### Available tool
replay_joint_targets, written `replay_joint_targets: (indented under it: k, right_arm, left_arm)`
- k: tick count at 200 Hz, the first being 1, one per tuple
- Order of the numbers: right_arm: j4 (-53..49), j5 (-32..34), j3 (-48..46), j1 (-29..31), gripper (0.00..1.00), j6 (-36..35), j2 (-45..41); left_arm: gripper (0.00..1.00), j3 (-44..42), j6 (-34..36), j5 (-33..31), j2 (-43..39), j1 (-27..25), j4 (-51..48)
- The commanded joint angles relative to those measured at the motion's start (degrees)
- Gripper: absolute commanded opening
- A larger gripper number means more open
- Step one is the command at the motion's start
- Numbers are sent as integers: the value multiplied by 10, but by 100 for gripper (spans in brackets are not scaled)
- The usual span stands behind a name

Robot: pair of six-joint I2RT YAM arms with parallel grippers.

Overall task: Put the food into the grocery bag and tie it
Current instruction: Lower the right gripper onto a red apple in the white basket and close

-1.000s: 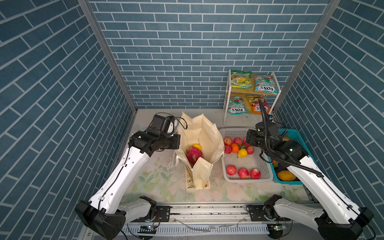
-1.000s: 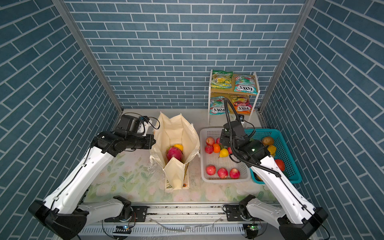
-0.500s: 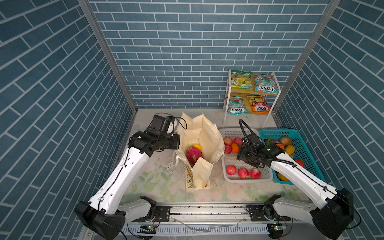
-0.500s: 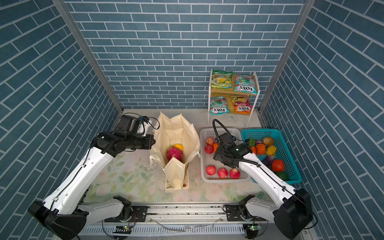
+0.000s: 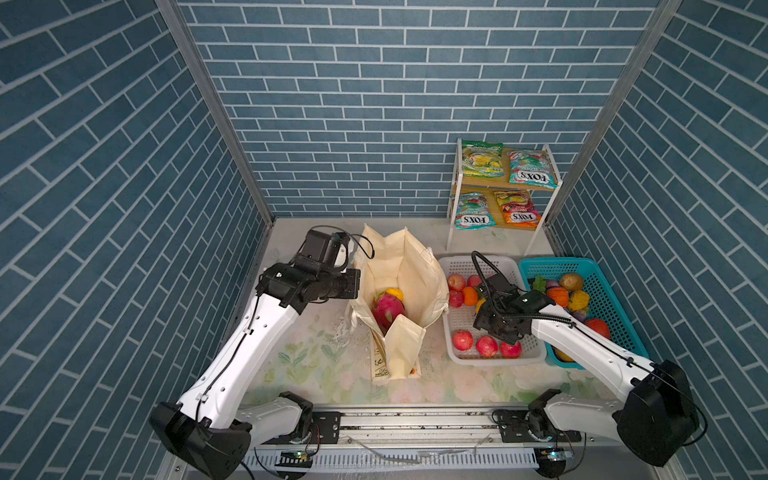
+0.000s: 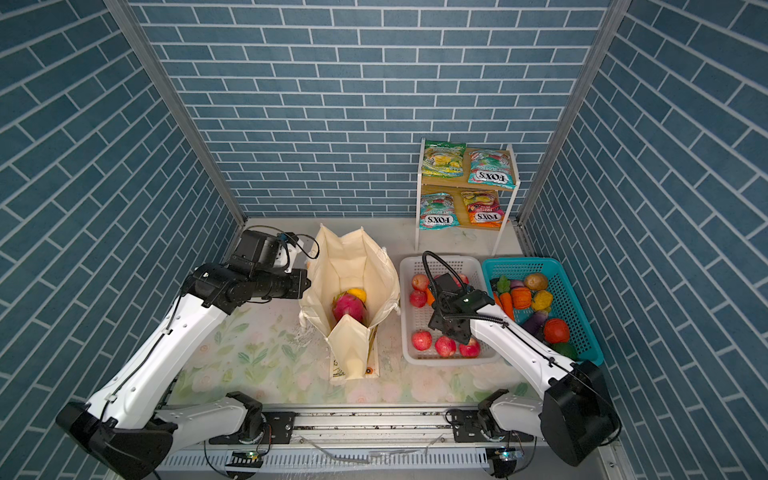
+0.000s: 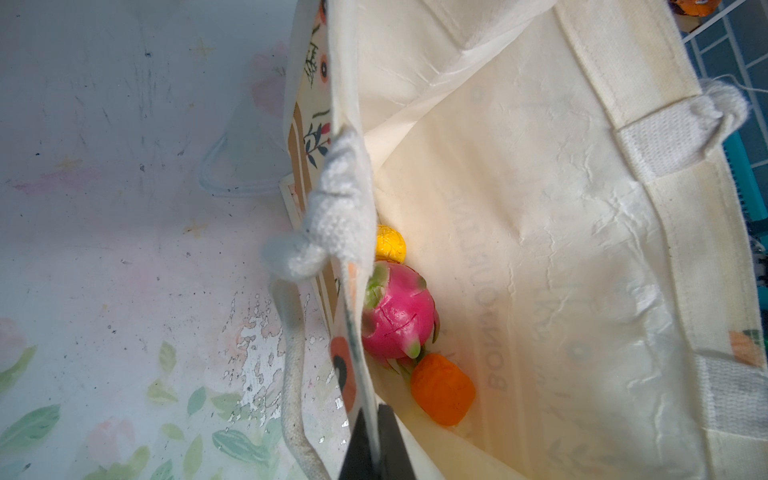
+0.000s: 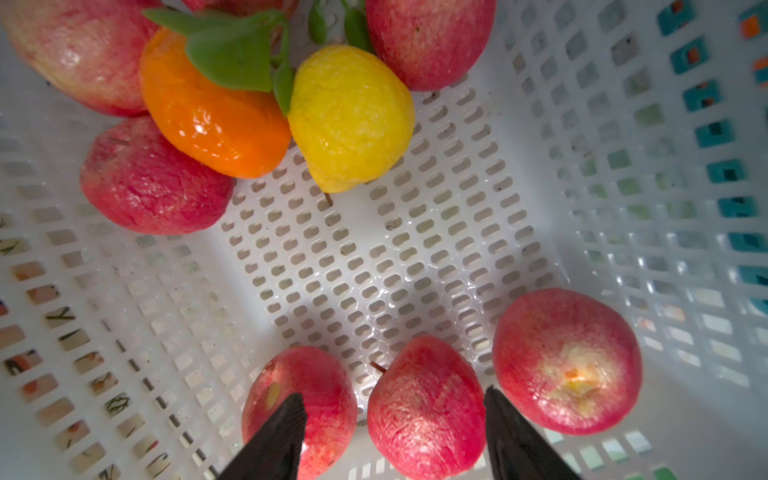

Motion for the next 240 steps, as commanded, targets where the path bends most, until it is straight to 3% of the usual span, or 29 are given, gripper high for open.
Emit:
replay_joint_targets:
  k: [1,147,240]
  right_arm:
    - [-19,5,-11,-6,73,39,8]
    - [-10,-42,-35,-8,80,59,52]
    - [13,-42,-46,-8,66,62,61]
  left_arm:
    - [0,-7,4,0,-1,-3,2]
    - [0,-19,0,4,-4,-3,13]
    - [0,-18,0,6,-2,-4,15]
